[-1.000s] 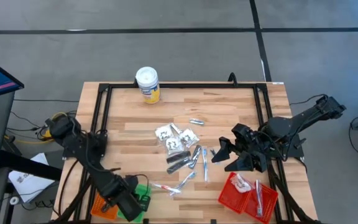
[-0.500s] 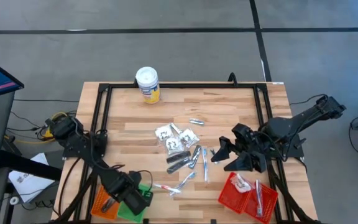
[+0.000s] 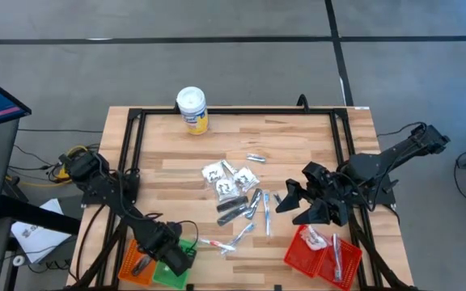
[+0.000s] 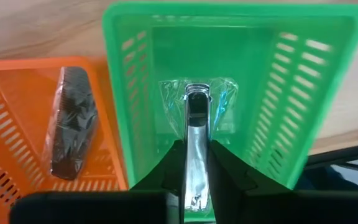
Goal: Pick & Place Travel size toiletries
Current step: Put the nail cutter into the green basket
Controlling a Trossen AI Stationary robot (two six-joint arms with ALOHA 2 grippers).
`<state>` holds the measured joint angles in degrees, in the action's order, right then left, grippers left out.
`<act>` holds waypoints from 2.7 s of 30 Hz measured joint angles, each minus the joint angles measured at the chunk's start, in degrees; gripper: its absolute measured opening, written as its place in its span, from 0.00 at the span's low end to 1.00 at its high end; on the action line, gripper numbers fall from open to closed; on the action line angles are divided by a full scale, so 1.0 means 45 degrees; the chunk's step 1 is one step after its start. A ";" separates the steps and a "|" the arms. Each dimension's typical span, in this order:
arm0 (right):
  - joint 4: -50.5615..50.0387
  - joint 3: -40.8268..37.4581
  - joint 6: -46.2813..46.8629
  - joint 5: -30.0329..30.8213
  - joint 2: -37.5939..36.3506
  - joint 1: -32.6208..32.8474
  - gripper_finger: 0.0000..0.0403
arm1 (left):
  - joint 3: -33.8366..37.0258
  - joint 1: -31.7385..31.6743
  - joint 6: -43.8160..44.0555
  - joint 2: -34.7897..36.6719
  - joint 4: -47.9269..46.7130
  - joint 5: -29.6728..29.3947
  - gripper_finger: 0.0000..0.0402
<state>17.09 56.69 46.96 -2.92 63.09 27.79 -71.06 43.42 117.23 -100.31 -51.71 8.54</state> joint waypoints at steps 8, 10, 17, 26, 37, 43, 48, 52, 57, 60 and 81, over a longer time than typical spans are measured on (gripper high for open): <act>-0.0031 0.0000 0.0033 0.0000 0.0000 0.0000 0.74 | 0.0352 -0.0039 -0.0389 0.0010 0.0381 0.0076 0.07; -0.0031 0.0000 0.0051 0.0000 0.0000 0.0000 0.74 | 0.0352 -0.0097 -0.0525 0.0010 0.0367 0.0066 0.07; -0.0038 0.0000 0.0147 0.0000 0.0000 0.0000 0.74 | 0.0352 -0.0160 -0.0647 0.0010 0.0367 0.0013 0.13; -0.0080 0.0000 0.0238 0.0000 0.0000 0.0000 0.74 | 0.0352 -0.0123 -0.0665 0.0010 0.0489 0.0014 0.18; -0.0075 0.0000 0.0248 0.0000 0.0000 0.0000 0.74 | 0.0352 -0.0083 -0.1099 0.0542 0.0595 0.0491 0.18; -0.0078 0.0000 0.0575 0.0000 0.0000 -0.0033 0.74 | 0.0352 -0.0083 -0.0884 0.1532 0.0591 -0.0828 0.18; -0.0075 0.0005 0.0726 0.0000 0.0000 -0.0049 0.74 | 0.0352 -0.0083 -0.0657 0.2507 0.0631 -0.3158 0.17; -0.0075 0.0003 0.0724 0.0000 0.0000 -0.0036 0.74 | 0.0347 -0.0083 -0.0754 0.3337 0.0818 -0.5620 0.17; -0.0055 0.0005 0.0637 -0.0004 0.0000 -0.0278 0.74 | 0.0342 -0.0456 -0.2358 0.4277 0.1642 -0.8663 0.17; 0.0006 0.0005 0.0462 0.0047 0.0000 -0.0599 0.74 | 0.0342 -0.1190 -0.3965 0.4801 0.2320 -0.9028 0.17; 0.0414 0.0015 0.0382 0.2463 0.0000 -0.2334 0.74 | 0.0342 -0.9763 -1.7234 0.4073 0.9500 -0.0995 0.17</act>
<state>18.95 56.75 48.68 8.17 63.09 17.29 -69.52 -0.51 39.68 -81.98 -8.97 4.06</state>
